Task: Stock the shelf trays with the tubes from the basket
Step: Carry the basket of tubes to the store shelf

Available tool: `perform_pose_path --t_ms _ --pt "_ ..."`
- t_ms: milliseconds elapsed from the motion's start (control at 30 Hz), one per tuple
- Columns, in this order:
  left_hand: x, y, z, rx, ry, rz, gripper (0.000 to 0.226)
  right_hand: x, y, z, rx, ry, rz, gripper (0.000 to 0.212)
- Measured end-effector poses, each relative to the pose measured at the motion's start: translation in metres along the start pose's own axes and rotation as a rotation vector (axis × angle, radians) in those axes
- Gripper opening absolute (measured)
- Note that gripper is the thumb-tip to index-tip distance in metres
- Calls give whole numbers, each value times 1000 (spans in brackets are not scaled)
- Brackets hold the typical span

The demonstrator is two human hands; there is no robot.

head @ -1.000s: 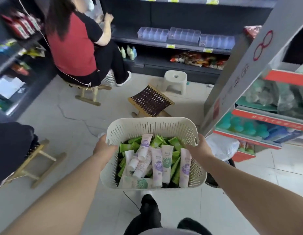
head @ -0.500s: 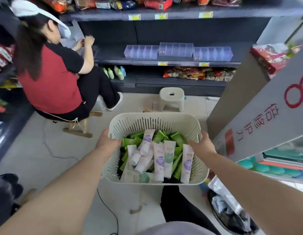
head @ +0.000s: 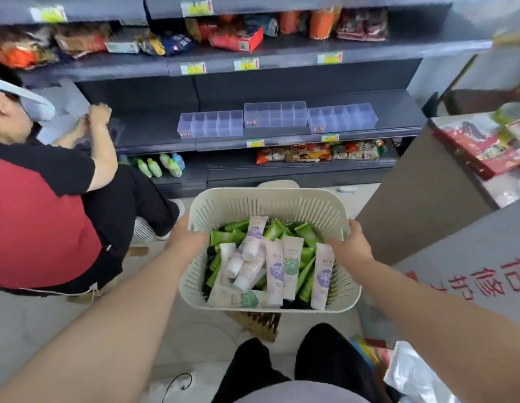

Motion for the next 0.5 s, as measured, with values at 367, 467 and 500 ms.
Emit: perform_pose_path --t_ms 367,467,500 --pt "-12 -109 93 -2 -191 -44 55 17 -79 -15 -123 -144 14 69" --pt "-38 -138 118 7 -232 -66 56 35 -112 -10 -172 -180 -13 73" --pt "-48 -148 128 12 -243 -82 56 44 -124 -9 -190 -193 -15 74"
Point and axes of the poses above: each hand's wrist, its own y-axis away from the middle knuckle, its own x-axis out of the back of the hand, z = x × y, the point moved 5 cm from there along -y, towards the middle knuckle, and after that the axes turned 15 degrees about -z, right-handed, at the moved point
